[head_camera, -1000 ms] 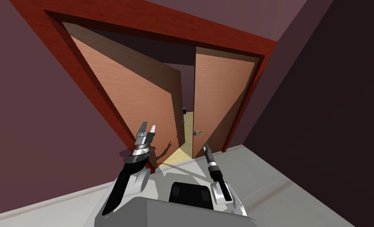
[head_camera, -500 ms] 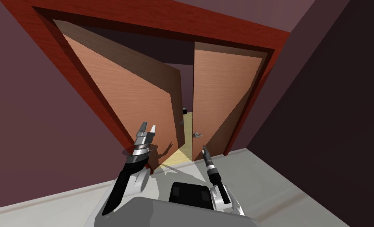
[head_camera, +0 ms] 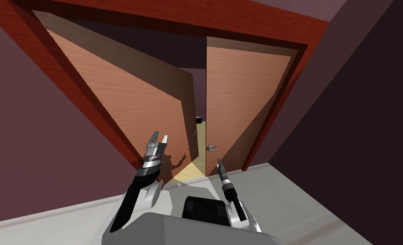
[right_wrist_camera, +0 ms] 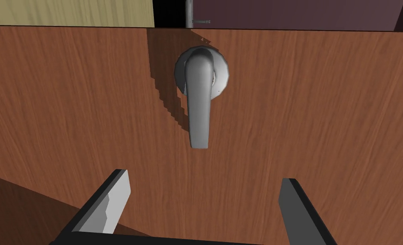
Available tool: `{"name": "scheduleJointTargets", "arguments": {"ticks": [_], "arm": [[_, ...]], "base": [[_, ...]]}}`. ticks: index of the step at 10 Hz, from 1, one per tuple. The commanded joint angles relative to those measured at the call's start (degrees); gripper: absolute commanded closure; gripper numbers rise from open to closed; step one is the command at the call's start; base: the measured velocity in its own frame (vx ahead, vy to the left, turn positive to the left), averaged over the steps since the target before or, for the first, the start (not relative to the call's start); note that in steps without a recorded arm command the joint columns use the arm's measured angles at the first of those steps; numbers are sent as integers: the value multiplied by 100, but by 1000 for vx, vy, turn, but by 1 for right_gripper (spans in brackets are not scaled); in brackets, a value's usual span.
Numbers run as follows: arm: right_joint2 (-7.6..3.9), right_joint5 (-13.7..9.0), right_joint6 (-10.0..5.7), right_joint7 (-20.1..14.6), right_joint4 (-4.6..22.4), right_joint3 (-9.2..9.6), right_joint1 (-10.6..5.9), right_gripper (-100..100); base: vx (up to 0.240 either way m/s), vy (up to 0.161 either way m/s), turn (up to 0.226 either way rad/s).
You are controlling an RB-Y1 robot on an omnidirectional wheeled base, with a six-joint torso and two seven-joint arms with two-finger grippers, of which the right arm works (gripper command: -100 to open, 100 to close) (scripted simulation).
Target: Push the door open
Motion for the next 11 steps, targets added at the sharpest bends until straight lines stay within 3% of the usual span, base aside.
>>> {"name": "scheduleJointTargets", "arguments": {"ticks": [1, 6, 11], "arm": [[26, 8, -21, -5, 166, 30, -48, -100], [-35, -23, -79, 12, 307, -57, -160, -100], [81, -48, -109, 38, 439, -135, -252, -100]], "base": [[80, -58, 52], [136, 17, 22], [189, 33, 24]]}}
